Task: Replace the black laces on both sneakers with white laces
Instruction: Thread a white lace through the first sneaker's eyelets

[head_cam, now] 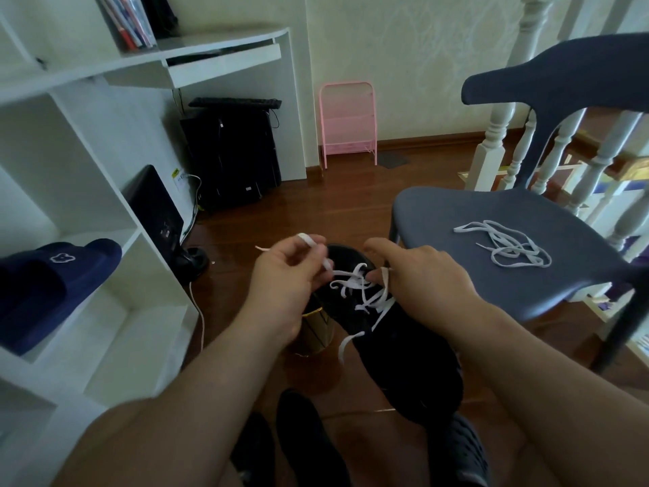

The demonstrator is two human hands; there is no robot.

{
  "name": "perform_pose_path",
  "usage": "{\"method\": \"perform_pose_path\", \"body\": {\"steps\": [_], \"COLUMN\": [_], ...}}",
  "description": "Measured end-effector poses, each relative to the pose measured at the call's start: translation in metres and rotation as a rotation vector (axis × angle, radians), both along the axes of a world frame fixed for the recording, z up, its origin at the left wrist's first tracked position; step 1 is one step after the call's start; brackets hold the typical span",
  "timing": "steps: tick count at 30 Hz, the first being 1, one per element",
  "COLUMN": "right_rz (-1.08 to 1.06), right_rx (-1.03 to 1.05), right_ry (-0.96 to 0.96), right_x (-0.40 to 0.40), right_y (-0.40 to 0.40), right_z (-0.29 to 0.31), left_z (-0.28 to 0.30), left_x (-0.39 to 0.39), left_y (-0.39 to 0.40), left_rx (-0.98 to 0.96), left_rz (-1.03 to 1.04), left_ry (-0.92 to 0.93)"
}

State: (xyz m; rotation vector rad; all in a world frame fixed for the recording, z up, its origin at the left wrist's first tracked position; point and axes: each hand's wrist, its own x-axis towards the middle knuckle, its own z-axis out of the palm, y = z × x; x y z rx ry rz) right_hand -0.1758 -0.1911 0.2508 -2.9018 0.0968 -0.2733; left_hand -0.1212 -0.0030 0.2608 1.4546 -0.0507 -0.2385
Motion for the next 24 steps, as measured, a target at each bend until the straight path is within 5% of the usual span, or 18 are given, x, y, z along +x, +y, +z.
{"method": "perform_pose_path", "body": {"steps": [5,16,19,24], "right_rz": [0.124,0.085,0.085,0.056], "right_rx": [-0.060,-0.007,-0.035,-0.045], "right_ry": [-0.076,-0.126,-0.064,0.026], "right_x": [-0.003,-0.003,-0.002,-0.003], "right_y": [0.012,0.008,0.006,0.002], "right_z": [0.003,-0.009,-0.006,-0.006], "left_z": [-0.018,-0.018,-0.012,0.013], "left_x": [-0.013,-0.018,-0.019,-0.002], "left_y": [-0.011,-0.011,-0.013,0.005], "left_rx": [0.404,0.592,0.368,-0.026], "left_rz": [-0.155,-0.366,-0.430,-0.257], "left_ry": [-0.302,-0.521,-0.329,0.038]}}
